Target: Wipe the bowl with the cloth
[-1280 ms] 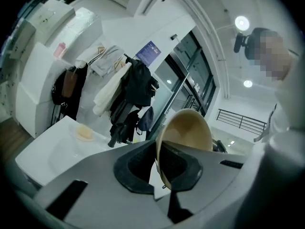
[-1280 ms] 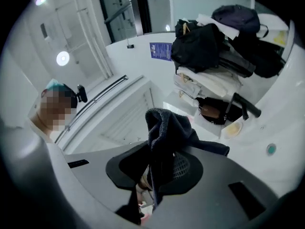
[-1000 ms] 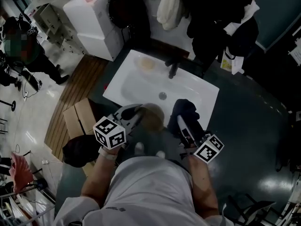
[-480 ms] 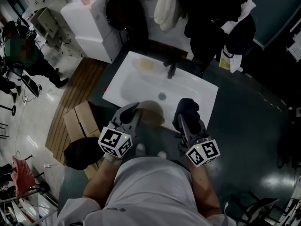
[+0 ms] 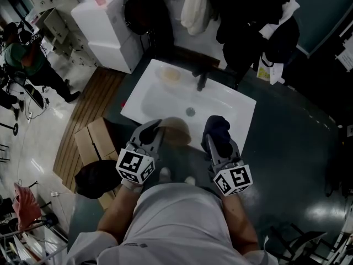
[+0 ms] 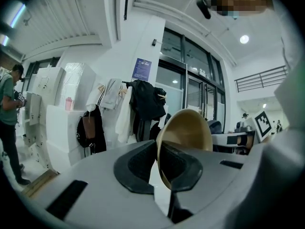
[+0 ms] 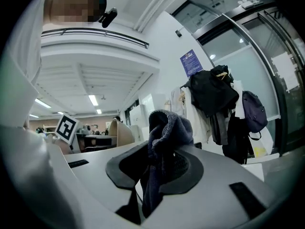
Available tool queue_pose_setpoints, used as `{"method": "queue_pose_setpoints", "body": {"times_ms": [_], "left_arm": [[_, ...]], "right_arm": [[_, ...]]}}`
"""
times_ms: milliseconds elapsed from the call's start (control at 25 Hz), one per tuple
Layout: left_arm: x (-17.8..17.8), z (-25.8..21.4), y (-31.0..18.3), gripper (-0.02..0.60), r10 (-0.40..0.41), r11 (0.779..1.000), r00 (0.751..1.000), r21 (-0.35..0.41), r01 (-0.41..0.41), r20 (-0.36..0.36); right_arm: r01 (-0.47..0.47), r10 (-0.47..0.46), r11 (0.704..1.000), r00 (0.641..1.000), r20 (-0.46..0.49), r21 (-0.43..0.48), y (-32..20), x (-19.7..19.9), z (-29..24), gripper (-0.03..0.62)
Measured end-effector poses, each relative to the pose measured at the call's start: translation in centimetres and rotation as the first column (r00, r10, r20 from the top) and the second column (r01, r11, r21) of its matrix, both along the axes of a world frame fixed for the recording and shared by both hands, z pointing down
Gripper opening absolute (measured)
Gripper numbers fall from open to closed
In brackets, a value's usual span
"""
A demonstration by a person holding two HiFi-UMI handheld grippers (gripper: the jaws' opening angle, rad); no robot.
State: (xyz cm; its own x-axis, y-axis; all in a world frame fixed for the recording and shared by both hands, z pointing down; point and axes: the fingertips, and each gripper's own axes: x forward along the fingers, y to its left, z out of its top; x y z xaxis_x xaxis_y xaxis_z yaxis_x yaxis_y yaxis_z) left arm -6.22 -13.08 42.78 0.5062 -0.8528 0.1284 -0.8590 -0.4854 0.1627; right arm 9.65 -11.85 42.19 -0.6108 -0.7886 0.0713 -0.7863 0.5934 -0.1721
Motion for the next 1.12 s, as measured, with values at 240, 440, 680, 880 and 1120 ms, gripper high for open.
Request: {"method": "queue_pose_setpoints", "body": {"times_ms": [240,440,680,880,1120], "left_arm": [[-0.3,0.1,0.2,0.02,-0.009,1.0,1.0,-0.003,0.009,0.001],[-0.6,0.3,0.3,0.02,-0.01,1.0,1.0,-0.009,0.01,-0.001],[-0.7,0.5,0.5,0.02,-0.012,1.0,1.0,-0.018,0.011,-0.01],[-0.8,0.8,0.8,0.02,-0.009,1.0,1.0,-0.026,0.009,-0.008],[-1.4,0.9,0.9,0.02,-0.032,0.999,0.999,-0.028,0.032,-0.006]], "right_arm": [[-0.005,0.005,1.0,0.999,-0.05,-0.002,0.4,-0.6,0.4,0.081],[-0.015,0.014,1.0,0.999,-0.046,-0.009,0.3,-0.6,0.4,0.081],[-0.014,0.013,1.0,0.999,-0.05,-0.015,0.6,-0.9,0.7,0.081],[-0.013,0.012,1.0,0.999,-0.052,-0.02,0.5,-1.0,0.8,0.081],[-0.01,0.009,1.0,0.999,-0.05,-0.021,0.7,-1.3,1.1,0.081]]}}
